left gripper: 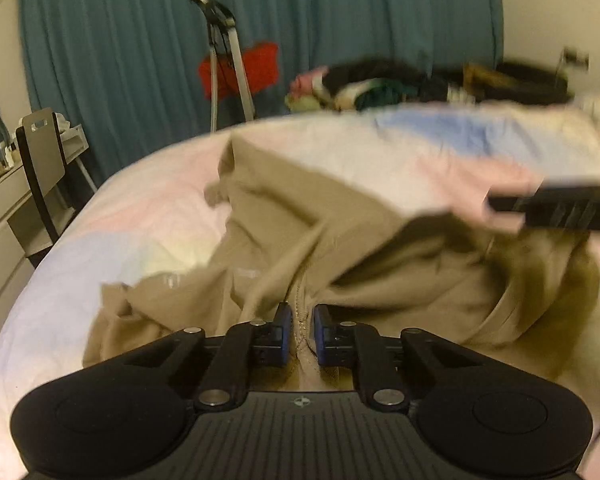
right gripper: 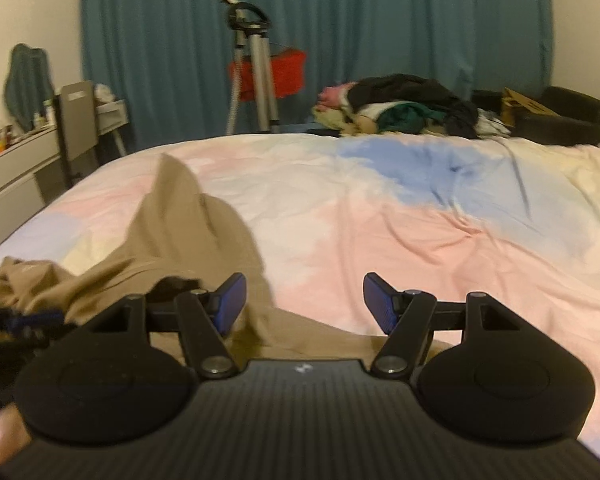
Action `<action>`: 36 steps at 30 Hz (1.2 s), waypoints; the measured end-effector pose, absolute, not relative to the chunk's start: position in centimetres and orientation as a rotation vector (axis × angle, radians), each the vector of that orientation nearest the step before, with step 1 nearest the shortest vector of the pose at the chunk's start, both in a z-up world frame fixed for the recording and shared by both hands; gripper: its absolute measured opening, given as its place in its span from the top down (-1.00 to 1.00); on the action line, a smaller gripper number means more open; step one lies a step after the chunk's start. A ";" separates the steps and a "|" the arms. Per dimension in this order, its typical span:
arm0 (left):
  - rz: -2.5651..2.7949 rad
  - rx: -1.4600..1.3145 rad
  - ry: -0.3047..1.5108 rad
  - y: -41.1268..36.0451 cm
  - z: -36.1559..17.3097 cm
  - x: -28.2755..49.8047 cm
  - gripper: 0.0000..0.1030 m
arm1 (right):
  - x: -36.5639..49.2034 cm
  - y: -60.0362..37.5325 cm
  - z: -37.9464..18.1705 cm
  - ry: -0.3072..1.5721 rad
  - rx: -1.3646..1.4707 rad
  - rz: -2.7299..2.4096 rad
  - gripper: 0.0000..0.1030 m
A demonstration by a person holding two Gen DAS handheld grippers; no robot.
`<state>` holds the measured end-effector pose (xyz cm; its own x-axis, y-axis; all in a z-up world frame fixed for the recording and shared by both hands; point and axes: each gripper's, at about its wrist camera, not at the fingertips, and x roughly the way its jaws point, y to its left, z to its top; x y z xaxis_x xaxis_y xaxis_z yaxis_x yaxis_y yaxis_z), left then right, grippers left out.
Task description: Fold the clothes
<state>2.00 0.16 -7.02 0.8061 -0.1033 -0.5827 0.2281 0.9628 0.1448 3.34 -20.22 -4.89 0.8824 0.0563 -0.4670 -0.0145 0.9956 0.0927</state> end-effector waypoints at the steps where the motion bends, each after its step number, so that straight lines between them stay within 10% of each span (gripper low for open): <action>1: -0.196 0.177 0.580 0.8 -6.0 1.4 0.77 | 3.1 -19.9 -4.8 0.477 0.080 0.061 -0.30; 16: -0.198 -0.164 0.428 8.0 -0.8 0.2 0.83 | 3.1 -17.5 -6.2 0.651 -0.041 0.093 -0.29; 28: -0.205 -0.038 0.586 5.8 -3.9 2.0 0.83 | -0.5 -20.3 -1.4 0.272 0.039 -0.108 -0.30; 36: -0.200 0.141 0.657 2.5 -6.5 2.4 0.16 | -0.8 -20.6 -1.4 0.287 0.075 -0.097 -0.30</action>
